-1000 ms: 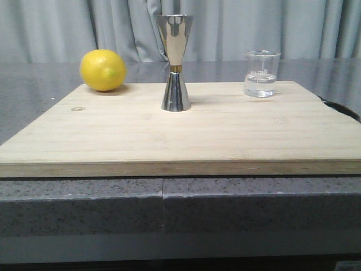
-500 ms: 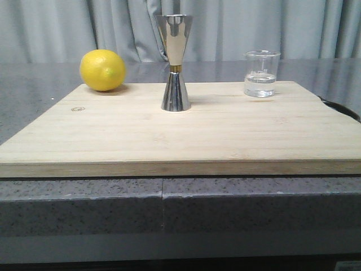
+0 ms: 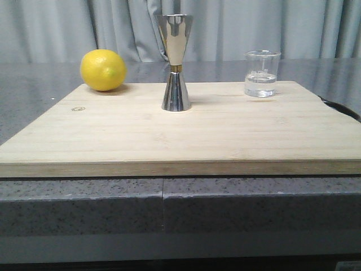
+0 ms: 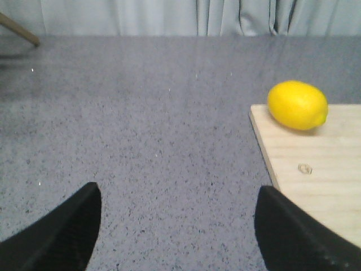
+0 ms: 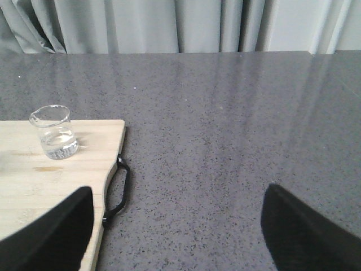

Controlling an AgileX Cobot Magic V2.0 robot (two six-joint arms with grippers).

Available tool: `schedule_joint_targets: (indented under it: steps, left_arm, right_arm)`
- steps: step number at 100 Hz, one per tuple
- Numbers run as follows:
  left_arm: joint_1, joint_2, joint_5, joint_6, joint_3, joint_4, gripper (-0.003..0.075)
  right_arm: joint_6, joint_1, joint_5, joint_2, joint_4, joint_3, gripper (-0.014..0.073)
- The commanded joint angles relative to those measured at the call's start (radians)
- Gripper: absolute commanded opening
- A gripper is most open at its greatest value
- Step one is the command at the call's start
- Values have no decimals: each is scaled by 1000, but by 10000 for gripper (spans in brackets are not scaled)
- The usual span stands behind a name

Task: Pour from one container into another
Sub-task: 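Move the left gripper toward the steel jigger and close around it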

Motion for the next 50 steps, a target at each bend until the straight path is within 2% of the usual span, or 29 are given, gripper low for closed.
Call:
schedule_joint_targets:
  steps: [1,13,32,50]
  left_arm:
    - [-5,97,29,18,-92,-13,512]
    - [-5,215,110,72,-155,-57,512]
    - [-5,379,217,236,-240,-230,512]
    - [-5,508,204,266,-256,-258,512]
  right_arm:
    - [0,-7,-15,40,-10,-70,554]
    - [0,-7,35,81,-10,-113,554]
    - [0,-7,78,132,-19,-136,554]
    - [0,-7,56,139,-19,-136,554]
